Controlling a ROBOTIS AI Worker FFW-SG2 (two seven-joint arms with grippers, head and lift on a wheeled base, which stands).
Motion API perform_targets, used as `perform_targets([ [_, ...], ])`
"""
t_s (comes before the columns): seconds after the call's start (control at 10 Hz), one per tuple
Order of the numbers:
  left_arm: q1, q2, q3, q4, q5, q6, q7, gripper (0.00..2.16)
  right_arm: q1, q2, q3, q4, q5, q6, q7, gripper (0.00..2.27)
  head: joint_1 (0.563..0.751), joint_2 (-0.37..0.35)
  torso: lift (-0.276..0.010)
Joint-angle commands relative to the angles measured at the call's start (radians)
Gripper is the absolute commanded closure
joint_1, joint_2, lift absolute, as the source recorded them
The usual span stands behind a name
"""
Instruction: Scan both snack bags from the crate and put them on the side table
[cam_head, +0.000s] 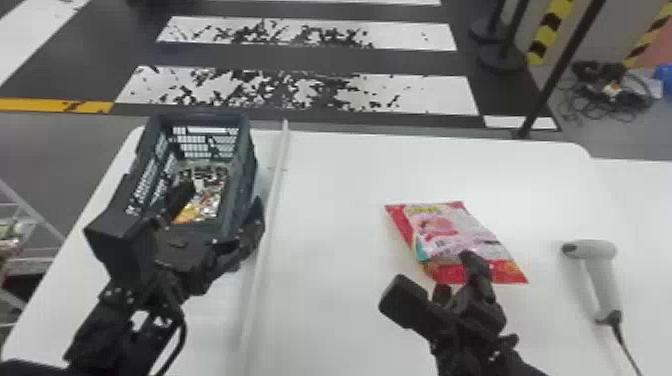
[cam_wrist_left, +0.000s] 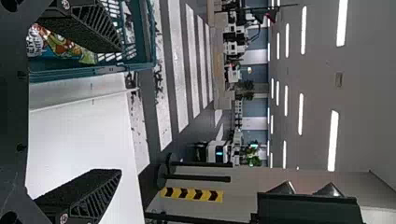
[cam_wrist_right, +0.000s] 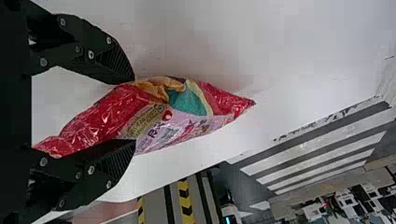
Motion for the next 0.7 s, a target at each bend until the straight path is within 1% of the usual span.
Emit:
perform_targets([
  [0.0,0.0,0.0,0.0,0.001,0.002,0.0,-0.002,0.08,0.027,-0.004,-0.054,-0.089,-0.129,-0.016,0.045,0.05,0.695,0.016,-0.087],
  [0.2,0.0,0.0,0.0,0.001,0.002,0.0,-0.002,0.08,0.06,-0.002,-0.18,-0.203,-0.402,-0.041,0.131,0.05,0.695,0.039,-0.087],
  [0.3,0.002,0.0,0.0,0.001,0.002,0.0,-0.002,0.08,0.073,0.002,-0.233,-0.23,-0.508,-0.071,0.141,0.06,0.695,0.06,-0.087],
  [0.4,0.002,0.0,0.0,0.001,0.002,0.0,-0.002,0.08,0.073,0.016,-0.275,-0.244,-0.573,-0.075,0.15,0.13,0.695,0.077,-0.087],
  [0.5,0.003,0.0,-0.002,0.003,0.002,0.0,-0.002,0.08,0.073,0.028,-0.316,-0.247,-0.645,-0.102,0.156,0.33,0.695,0.089,-0.087],
  [0.6,0.005,0.0,0.0,0.003,0.002,0.0,-0.002,0.08,0.072,0.035,-0.339,-0.246,-0.669,-0.121,0.156,0.71,0.695,0.092,-0.087],
])
